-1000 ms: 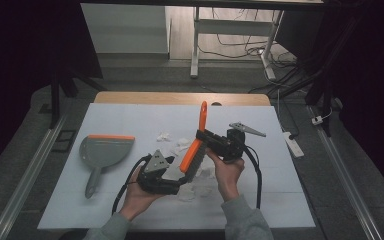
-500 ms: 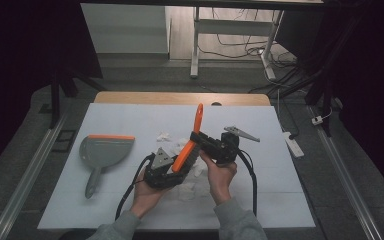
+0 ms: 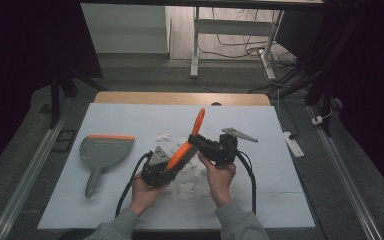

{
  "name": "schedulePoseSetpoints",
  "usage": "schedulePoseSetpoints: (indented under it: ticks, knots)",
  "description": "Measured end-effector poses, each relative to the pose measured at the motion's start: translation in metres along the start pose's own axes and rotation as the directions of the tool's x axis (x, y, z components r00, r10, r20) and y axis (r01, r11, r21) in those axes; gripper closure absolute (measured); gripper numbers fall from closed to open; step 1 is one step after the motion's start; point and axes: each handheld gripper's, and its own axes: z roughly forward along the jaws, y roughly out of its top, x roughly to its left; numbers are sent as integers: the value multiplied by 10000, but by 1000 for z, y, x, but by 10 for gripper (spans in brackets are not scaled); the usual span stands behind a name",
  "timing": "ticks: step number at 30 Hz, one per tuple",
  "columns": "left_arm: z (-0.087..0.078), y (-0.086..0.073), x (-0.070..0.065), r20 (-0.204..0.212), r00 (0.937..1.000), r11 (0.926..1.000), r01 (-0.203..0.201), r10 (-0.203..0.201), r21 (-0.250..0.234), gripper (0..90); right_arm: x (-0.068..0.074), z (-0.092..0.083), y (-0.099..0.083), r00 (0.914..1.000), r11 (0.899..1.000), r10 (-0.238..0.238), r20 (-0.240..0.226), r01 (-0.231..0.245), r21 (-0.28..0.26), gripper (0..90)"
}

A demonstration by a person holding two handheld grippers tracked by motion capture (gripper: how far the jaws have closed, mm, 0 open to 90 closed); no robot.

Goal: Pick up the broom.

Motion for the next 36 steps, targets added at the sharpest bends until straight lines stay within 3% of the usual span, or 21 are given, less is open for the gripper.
schedulePoseSetpoints:
  ticks: [5, 9, 14, 17, 22, 23, 27, 28, 29, 30, 33, 34, 36]
  knots:
    - [-3, 0, 3, 26, 9999, 9999, -131, 130, 84, 803, 0, 2, 2, 9998, 9996, -148, -111, 150, 228, 694]
    - [-9, 0, 10, 53, 9999, 9999, -124, 124, 79, 803, 3, -1, 6, 9968, 9962, -791, -69, 793, 354, 598]
    - [-15, 0, 18, 161, 9999, 9998, -41, 38, 182, 803, 1, -15, 13, 9843, 9820, -1758, 137, 1744, 726, 496]
    - [-18, -1, 22, 223, 9996, 9981, -192, 179, 587, 803, -4, -24, 17, 9698, 9633, -2436, -149, 2437, 1128, 469]
    - [-20, -2, 21, 294, 9985, 9936, -487, 460, 1024, 802, -9, -37, 22, 9407, 9225, -3359, -476, 3388, 1850, 421]
    - [-21, -2, 21, 365, 9971, 9897, -707, 666, 1244, 802, -9, -39, 23, 9337, 9135, -3548, -469, 3570, 1951, 421]
    - [-21, -1, 20, 451, 9959, 9859, -837, 780, 1451, 802, -4, -46, 23, 9007, 8674, -4303, -591, 4308, 2492, 419]
    - [-21, 0, 20, 485, 9953, 9838, -905, 840, 1545, 802, -4, -46, 23, 9007, 8674, -4303, -591, 4308, 2492, 419]
    - [-20, 2, 20, 481, 9945, 9819, -998, 932, 1611, 802, 1, -49, 23, 8809, 8394, -4683, -688, 4679, 2765, 416]
    - [-20, 6, 20, 592, 9921, 9769, -1196, 1107, 1770, 802, 4, -50, 23, 8676, 8225, -4914, -755, 4909, 2874, 416]
    - [-19, 11, 19, 659, 9902, 9724, -1337, 1232, 1915, 802, 12, -51, 23, 8319, 7702, -5460, -992, 5450, 3314, 404]
    - [-18, 13, 18, 701, 9892, 9707, -1404, 1290, 1951, 802, 12, -51, 23, 8319, 7702, -5460, -992, 5450, 3314, 404]
    - [-17, 17, 18, 813, 9869, 9660, -1533, 1392, 2080, 802, 16, -50, 23, 8141, 7413, -5698, -1125, 5682, 3571, 397]
